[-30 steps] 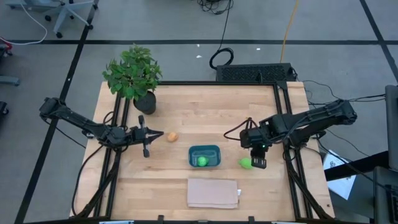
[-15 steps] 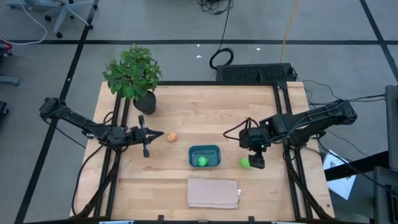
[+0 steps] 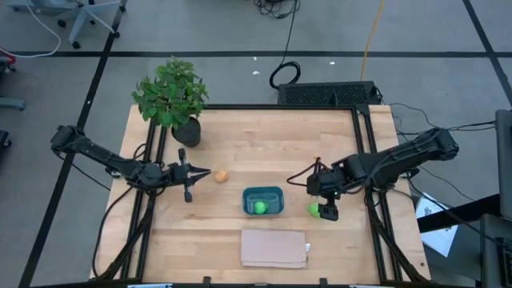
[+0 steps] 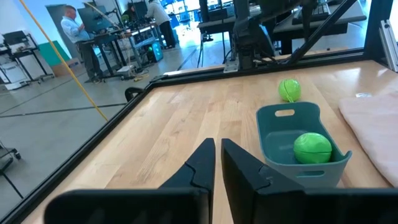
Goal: Pick and placing Produce into tupperware
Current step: Put the green melon into the blue bin
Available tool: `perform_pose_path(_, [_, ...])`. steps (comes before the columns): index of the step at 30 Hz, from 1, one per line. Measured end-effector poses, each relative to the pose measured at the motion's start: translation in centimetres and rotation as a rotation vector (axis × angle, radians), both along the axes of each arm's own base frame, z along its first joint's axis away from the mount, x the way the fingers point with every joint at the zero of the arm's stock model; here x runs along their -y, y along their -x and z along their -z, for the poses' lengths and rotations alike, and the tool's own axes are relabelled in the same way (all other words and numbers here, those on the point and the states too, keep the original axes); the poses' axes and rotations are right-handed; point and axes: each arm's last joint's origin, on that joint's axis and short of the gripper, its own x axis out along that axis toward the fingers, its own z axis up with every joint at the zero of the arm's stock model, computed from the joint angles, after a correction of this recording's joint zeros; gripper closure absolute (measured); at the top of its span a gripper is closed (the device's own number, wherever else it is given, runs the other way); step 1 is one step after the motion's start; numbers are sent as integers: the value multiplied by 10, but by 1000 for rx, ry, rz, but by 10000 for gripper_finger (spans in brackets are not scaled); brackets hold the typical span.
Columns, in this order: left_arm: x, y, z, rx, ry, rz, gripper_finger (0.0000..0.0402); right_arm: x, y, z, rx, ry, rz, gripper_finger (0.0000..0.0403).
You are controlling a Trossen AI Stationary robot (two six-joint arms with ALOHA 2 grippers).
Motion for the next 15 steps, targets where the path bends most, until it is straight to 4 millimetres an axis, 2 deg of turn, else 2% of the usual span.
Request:
perform_pose_path(7, [0, 0, 1, -5, -1, 0, 369, 2, 5, 27, -27, -3, 23, 48])
perform_pose_path(15, [0, 0, 1, -5, -1, 0, 369, 2, 7, 48, -11, -17, 44, 44])
